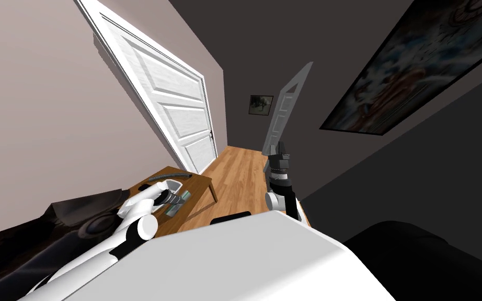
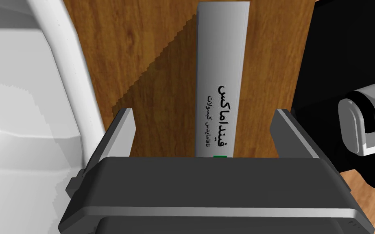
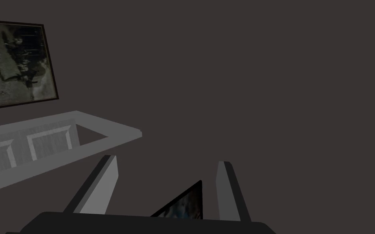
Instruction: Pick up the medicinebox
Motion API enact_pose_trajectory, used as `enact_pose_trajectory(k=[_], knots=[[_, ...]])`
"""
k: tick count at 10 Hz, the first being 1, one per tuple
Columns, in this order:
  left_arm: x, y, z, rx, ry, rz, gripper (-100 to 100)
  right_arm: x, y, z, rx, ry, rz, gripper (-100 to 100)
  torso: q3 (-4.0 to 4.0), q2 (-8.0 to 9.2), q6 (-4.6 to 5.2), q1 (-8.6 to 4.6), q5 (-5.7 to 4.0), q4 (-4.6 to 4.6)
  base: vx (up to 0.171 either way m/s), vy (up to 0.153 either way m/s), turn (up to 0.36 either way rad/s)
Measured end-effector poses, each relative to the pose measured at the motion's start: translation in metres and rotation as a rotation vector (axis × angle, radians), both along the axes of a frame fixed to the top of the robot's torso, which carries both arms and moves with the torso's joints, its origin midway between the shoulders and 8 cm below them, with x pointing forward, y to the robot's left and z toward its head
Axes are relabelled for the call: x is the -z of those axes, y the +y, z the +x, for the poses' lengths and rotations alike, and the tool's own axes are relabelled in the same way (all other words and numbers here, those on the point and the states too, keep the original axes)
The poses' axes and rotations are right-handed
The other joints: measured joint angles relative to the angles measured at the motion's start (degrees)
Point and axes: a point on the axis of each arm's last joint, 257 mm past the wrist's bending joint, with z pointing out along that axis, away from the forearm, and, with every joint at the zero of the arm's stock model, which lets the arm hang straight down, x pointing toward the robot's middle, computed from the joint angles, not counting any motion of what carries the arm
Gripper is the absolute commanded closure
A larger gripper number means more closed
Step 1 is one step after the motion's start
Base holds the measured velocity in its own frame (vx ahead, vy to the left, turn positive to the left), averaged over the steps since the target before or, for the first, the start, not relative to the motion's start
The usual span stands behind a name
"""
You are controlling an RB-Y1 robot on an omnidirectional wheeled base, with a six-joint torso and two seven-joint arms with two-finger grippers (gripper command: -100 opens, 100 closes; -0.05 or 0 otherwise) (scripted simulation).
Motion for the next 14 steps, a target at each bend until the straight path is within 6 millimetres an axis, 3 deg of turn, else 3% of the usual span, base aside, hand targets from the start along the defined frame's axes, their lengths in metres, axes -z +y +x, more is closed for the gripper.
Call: enact_pose_trajectory(k=[1, 2, 6, 7, 8, 10, 13, 14], knots=[[-0.001, 0.003, -0.003, -0.003, -0.002, 0.006, -100, 0.0, 0.0, 0.0, 0.0, 0.0, 0.0, 0, 0.0, 0.0, 0.0, 0.05, 0.01, 0.0, 0.0, 0.0, 0.0], [-0.001, 0.004, -0.004, -0.003, -0.002, 0.006, 100, 0.0, 0.0, 0.0, 0.0, 0.0, 0.0, 0, 0.0, -0.01, 0.01, 0.07, 0.02, 0.0, 0.0, 0.0, 0.0], [0.0, 0.002, -0.004, -0.002, 0.0, 0.003, 100, 0.0, 0.0, 0.0, 0.0, 0.0, 0.0, 0, -0.04, -0.07, 0.01, 0.17, 0.03, -0.01, 0.0, 0.0, 0.0], [0.0, 0.002, -0.004, -0.002, 0.0, 0.003, 0, 0.0, 0.0, 0.0, 0.0, 0.0, 0.0, 0, -0.04, -0.07, 0.01, 0.16, 0.03, -0.01, 0.0, 0.0, 0.0], [0.0, 0.002, -0.004, -0.002, 0.0, 0.003, 100, 0.0, 0.0, 0.0, 0.0, 0.0, 0.0, 0, -0.04, -0.07, 0.01, 0.16, 0.02, 0.0, -0.001, 0.033, 0.24], [0.001, -0.028, 0.016, 0.042, -0.001, -0.01, 100, 0.0, 0.0, 0.0, 0.0, 0.0, 0.0, 0, -0.05, -0.04, -0.17, 0.37, 0.09, -0.06, -0.003, 0.047, 0.306], [-0.001, -0.055, 0.038, 0.08, -0.002, -0.018, 100, 0.0, 0.0, 0.0, 0.0, 0.0, 0.0, 0, -0.08, -0.14, 0.0, 0.25, 0.13, -0.02, -0.002, 0.027, 0.22], [-0.001, -0.074, 0.048, 0.109, -0.007, -0.018, 100, 0.0, 0.0, 0.0, 0.0, 0.0, 0.0, 0, -0.09, -0.12, -0.11, 0.34, 0.15, -0.06, 0.0, 0.025, 0.111]])
